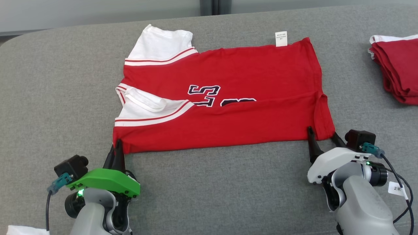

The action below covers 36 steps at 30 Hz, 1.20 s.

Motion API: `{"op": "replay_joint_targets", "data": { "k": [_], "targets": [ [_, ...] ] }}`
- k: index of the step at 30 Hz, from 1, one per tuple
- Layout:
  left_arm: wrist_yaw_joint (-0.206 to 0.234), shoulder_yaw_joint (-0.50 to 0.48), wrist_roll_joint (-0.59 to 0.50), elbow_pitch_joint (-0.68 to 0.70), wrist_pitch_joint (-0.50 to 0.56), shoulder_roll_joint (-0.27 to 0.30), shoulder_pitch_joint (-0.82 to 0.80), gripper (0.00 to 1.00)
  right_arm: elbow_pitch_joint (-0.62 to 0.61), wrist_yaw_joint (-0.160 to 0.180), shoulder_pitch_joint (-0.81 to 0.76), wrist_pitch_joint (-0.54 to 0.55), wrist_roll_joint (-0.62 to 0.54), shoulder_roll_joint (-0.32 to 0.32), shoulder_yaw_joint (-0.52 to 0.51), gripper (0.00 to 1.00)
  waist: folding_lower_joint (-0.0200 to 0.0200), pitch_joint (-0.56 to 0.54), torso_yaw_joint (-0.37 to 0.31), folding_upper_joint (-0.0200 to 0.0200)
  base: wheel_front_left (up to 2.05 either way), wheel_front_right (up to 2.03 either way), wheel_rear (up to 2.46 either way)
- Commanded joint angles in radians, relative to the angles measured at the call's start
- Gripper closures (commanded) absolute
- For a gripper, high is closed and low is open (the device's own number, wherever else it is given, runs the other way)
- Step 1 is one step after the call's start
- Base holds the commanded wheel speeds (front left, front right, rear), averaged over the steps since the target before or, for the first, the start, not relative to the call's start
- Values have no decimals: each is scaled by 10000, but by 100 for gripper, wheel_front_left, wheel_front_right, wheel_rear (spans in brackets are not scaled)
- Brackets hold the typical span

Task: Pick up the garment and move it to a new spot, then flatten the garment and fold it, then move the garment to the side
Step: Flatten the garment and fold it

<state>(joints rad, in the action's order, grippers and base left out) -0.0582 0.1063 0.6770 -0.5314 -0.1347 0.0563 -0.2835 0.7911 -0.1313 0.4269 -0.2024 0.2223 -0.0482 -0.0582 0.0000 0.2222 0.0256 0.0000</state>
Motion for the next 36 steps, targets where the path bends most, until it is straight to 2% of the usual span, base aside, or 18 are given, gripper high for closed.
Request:
{"op": "replay_joint_targets", "data": {
  "k": [1,2,3,4,5,6,10,16,23,29,30,31,32,33,36],
  "targets": [
    [64,33,6,51,-64,65,4,100,272,13,123,10,-213,-40,-111,0,0,-7,44,0,0,0,0],
    [76,47,7,71,-67,64,30,100,408,14,180,-12,-255,-37,-152,0,0,-15,51,0,0,0,0],
    [82,70,-1,99,-75,62,60,100,553,14,244,-62,-288,-38,-196,40,0,-27,56,0,0,0,0],
    [75,78,-5,121,-86,63,88,100,655,14,270,-74,-320,-40,-232,71,0,-43,53,0,0,0,0],
    [75,92,-23,167,-90,76,121,100,759,14,298,-114,-333,-38,-263,93,0,-64,42,0,0,0,0],
    [74,99,-38,205,-84,96,145,100,816,14,328,-152,-368,-35,-303,100,0,-91,30,0,0,0,0],
    [35,146,-106,511,-125,215,315,100,656,14,311,-349,-259,-46,-421,100,0,-280,-33,0,0,0,0],
    [88,240,-180,1588,154,553,1023,100,-479,14,-492,-363,21,-47,-267,100,0,-724,-105,0,0,0,0],
    [529,337,5,3485,1047,842,2880,100,-2895,14,-2501,547,320,-49,-230,100,0,-1044,-233,0,0,0,0],
    [919,503,166,3839,1684,797,3919,100,-4063,14,-3873,1295,627,-47,-457,100,0,-990,-256,0,0,0,0],
    [968,514,152,3791,1730,791,3961,100,-4081,14,-4007,1378,661,-46,-450,80,0,-987,-264,0,0,0,0],
    [1037,536,79,3736,1712,794,3992,75,-4100,14,-4135,1459,685,-44,-439,9,0,-985,-275,0,0,0,0],
    [1087,549,34,3695,1698,803,4000,52,-4131,14,-4186,1507,723,-49,-465,0,0,-980,-286,0,0,0,0],
    [1120,555,-3,3656,1685,824,3994,0,-4161,14,-4223,1545,742,-51,-485,0,0,-975,-304,0,0,0,0],
    [1194,478,-152,3743,1651,1049,3819,0,-4358,14,-4296,1592,624,-43,-654,0,0,-966,-352,0,0,0,0]
  ]
}}
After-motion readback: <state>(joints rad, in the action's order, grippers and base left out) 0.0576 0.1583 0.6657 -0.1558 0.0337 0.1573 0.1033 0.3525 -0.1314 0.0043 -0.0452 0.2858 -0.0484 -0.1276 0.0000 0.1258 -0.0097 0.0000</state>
